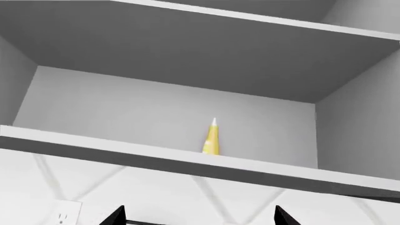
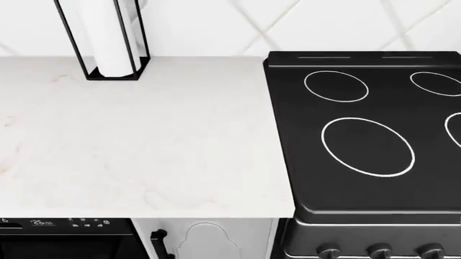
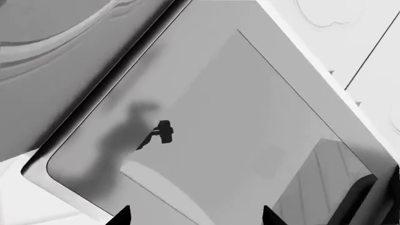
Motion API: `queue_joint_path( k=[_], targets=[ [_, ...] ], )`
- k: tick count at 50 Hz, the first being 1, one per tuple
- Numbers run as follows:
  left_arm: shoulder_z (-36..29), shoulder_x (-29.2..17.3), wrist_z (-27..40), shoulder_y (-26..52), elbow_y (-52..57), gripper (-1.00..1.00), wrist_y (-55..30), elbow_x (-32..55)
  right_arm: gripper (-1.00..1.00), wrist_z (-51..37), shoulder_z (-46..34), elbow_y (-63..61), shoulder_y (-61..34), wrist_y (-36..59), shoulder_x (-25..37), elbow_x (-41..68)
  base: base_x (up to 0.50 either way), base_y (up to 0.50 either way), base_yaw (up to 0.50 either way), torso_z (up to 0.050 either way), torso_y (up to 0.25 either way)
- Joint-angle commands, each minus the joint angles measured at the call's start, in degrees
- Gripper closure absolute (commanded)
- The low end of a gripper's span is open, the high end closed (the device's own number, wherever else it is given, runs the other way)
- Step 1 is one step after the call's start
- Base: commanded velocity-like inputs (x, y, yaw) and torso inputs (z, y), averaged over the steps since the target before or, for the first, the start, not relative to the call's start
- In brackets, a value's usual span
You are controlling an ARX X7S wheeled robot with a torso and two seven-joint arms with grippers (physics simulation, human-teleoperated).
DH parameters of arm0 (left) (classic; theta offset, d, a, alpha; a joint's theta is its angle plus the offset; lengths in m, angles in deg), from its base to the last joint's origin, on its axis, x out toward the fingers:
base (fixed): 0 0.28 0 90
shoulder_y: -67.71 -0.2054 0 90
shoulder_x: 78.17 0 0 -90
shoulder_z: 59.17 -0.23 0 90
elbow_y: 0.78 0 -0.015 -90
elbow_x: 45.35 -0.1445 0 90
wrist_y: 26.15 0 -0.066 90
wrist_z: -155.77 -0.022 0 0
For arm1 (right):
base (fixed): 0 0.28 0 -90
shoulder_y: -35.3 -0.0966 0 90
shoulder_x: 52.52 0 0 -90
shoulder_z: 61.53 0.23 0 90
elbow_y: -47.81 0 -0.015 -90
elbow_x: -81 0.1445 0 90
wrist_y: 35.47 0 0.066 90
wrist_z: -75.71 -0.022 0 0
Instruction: Pick and place the shaker into the drawer. Then close the cabinet.
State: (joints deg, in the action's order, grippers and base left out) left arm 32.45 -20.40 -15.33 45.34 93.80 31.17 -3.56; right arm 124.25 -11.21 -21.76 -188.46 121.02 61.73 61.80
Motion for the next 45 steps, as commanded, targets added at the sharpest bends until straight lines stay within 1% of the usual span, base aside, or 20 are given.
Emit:
queue_joint_path(
  k=[1,10,17,23,26,32,34,37,40,43,45],
  targets=[
    [0.34,0.04,0.10,-0.59,0.23,-1.00,0.05,0.48,-1.00,1.82,-1.40,0.15,0.33,-0.74,-0.38,-2.31,0.50,0.11,0.00,0.000,0.000],
    [0.55,0.03,0.31,-1.05,0.45,-1.00,-0.15,0.89,-1.00,2.46,-2.17,0.47,0.56,-0.72,-0.43,-3.87,0.50,0.22,0.00,0.000,0.001],
    [0.65,-0.06,0.40,-1.51,1.19,-1.00,-0.33,1.29,-1.00,2.39,-0.99,0.31,0.57,-0.53,-0.69,-4.47,0.43,0.40,0.00,0.000,0.002],
    [0.69,-0.19,0.37,-1.98,1.67,-1.00,-0.45,1.56,-1.00,1.90,1.07,-1.17,1.08,-0.56,-0.79,-4.69,0.50,0.04,0.00,0.000,0.000],
    [0.75,-0.19,0.51,-2.04,1.86,-1.00,-0.61,1.76,-1.00,1.20,2.27,-2.23,0.99,-0.34,-0.92,-5.03,0.00,0.00,0.00,0.000,0.000],
    [0.96,-0.23,0.73,-2.53,2.42,-1.00,-0.82,2.18,-1.00,1.21,2.26,-2.19,-0.60,1.66,-1.65,-7.19,0.00,0.00,0.00,0.000,0.000],
    [0.98,-0.24,0.77,-2.71,2.65,-1.00,-0.94,2.35,-1.00,2.54,2.12,-2.19,-0.95,2.66,-2.02,-8.40,0.00,0.00,0.00,0.000,0.000],
    [1.09,-0.19,0.95,-2.80,2.98,-1.00,-1.16,2.70,-1.00,5.34,2.10,-1.03,-1.13,3.53,-3.29,-13.41,0.00,0.00,0.00,0.000,0.000],
    [1.34,-0.30,1.20,-3.06,3.58,-1.00,-1.56,3.22,-1.00,5.21,6.88,0.34,-1.20,-1.78,-6.27,-20.85,0.00,0.00,0.00,0.000,0.000],
    [2.10,-0.66,1.77,-3.88,4.80,-1.00,-2.33,4.27,-1.00,5.19,19.02,3.08,-1.23,-15.29,-13.08,-36.54,0.00,0.00,0.00,0.000,0.003],
    [2.77,-0.92,2.25,-5.05,6.04,-1.00,-2.82,5.11,-1.00,6.67,28.07,4.26,-1.23,-25.06,-18.52,-45.67,0.00,0.00,0.00,0.000,0.006]
  ],
)
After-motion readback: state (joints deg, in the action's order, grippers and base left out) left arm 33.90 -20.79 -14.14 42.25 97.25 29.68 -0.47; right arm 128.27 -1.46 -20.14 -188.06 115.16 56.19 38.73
